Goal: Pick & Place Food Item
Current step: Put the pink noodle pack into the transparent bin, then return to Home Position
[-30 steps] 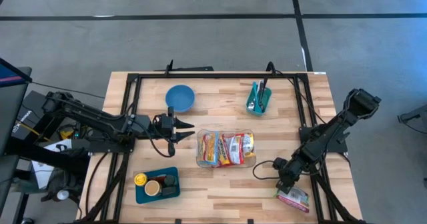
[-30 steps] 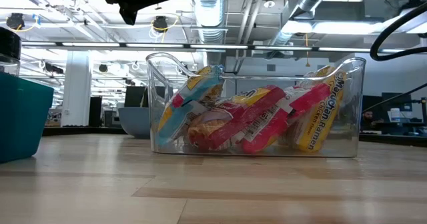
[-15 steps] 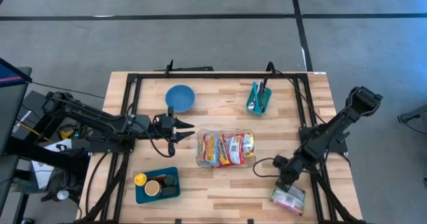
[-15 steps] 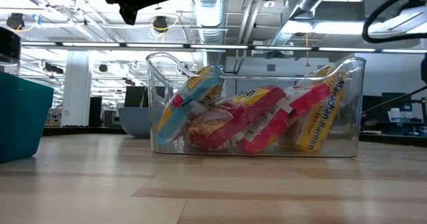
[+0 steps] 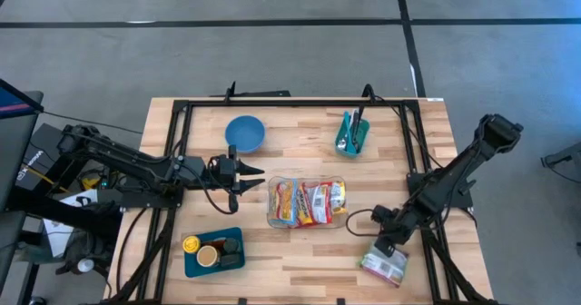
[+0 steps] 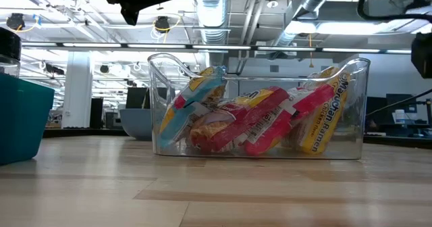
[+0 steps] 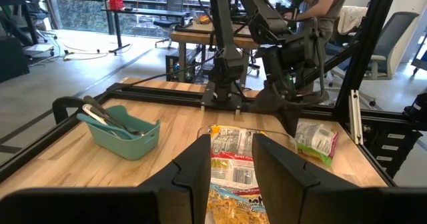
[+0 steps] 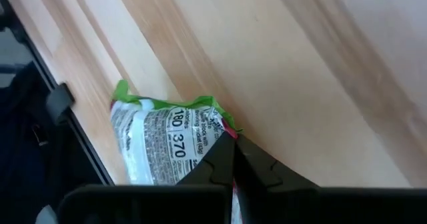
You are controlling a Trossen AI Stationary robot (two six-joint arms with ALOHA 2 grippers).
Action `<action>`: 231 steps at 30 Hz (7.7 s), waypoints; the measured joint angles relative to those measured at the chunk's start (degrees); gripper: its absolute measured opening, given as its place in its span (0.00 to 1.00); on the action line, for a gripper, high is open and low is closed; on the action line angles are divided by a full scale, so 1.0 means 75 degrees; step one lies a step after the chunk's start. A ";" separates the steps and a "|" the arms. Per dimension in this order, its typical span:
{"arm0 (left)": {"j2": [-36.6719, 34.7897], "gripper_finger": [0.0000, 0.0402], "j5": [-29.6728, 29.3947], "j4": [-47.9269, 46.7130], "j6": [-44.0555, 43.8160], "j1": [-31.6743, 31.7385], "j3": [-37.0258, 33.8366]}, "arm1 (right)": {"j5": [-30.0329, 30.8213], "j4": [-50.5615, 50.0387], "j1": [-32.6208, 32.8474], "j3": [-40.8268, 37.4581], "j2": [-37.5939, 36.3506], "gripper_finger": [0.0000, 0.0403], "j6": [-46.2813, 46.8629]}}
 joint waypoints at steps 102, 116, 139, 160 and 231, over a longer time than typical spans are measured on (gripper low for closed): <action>-0.0003 0.26 -0.0004 0.0407 0.0117 0.0017 0.0000 | 0.3653 0.6904 -0.2664 0.1399 0.1438 0.00 -0.5575; -0.0003 0.26 -0.0002 0.0407 0.0118 0.0064 0.0000 | 0.4005 0.6219 -0.2645 0.1396 0.1438 0.00 -0.4919; -0.0003 0.26 -0.0002 0.0407 0.0117 0.0061 0.0000 | 0.4214 0.4158 -0.2889 0.1396 0.1432 0.00 -0.4195; -0.0003 0.26 -0.0003 0.0474 0.0118 0.0061 0.0000 | 0.4228 0.2777 -0.3016 0.1393 0.1103 0.04 -0.4277; -0.0003 0.26 -0.0004 0.0462 0.0117 0.0061 0.0000 | 0.3801 0.1615 -0.4599 0.1387 -0.0939 0.29 -0.6085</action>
